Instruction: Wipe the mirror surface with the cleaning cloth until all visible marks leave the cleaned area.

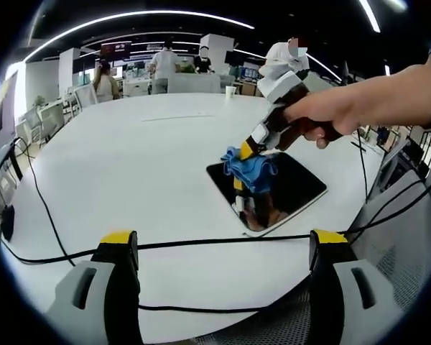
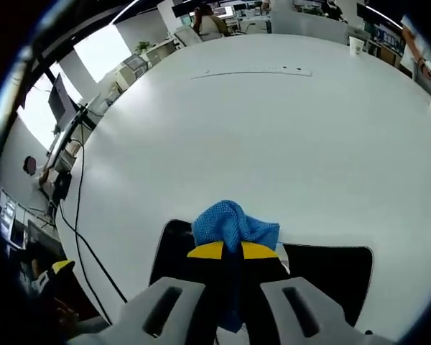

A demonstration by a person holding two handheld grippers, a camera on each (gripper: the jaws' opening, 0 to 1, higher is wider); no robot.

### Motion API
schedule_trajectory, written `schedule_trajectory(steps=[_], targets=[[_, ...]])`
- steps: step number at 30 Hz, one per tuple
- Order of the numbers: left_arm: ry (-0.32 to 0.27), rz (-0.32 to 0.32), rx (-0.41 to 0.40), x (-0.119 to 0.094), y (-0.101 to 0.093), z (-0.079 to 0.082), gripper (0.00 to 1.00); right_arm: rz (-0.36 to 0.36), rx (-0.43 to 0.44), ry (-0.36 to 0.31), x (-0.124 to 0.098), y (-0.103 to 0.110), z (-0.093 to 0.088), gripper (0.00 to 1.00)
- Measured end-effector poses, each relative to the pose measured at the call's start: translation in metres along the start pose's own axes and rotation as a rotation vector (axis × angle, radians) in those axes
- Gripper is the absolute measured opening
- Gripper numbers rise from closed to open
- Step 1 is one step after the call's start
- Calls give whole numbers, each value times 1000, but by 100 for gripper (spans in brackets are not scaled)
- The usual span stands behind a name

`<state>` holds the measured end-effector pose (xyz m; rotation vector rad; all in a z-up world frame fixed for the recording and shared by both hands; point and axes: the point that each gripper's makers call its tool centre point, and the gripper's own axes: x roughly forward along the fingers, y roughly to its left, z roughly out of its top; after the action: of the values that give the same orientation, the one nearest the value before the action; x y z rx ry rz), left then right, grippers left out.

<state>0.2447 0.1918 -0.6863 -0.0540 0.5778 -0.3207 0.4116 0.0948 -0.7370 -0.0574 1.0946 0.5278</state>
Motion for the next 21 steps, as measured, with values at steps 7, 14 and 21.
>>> schedule_trajectory(steps=[7,14,21], targets=[[-1,0,-3,0,0,-1,99,17,-21,-16,4,19,2,1],[-6,-14,-2,1,-2,-1,99,24,-47,-25,12,29,7,1],[-42,-49,24,2,-9,5,99,56,-55,-26,15,44,11,2]])
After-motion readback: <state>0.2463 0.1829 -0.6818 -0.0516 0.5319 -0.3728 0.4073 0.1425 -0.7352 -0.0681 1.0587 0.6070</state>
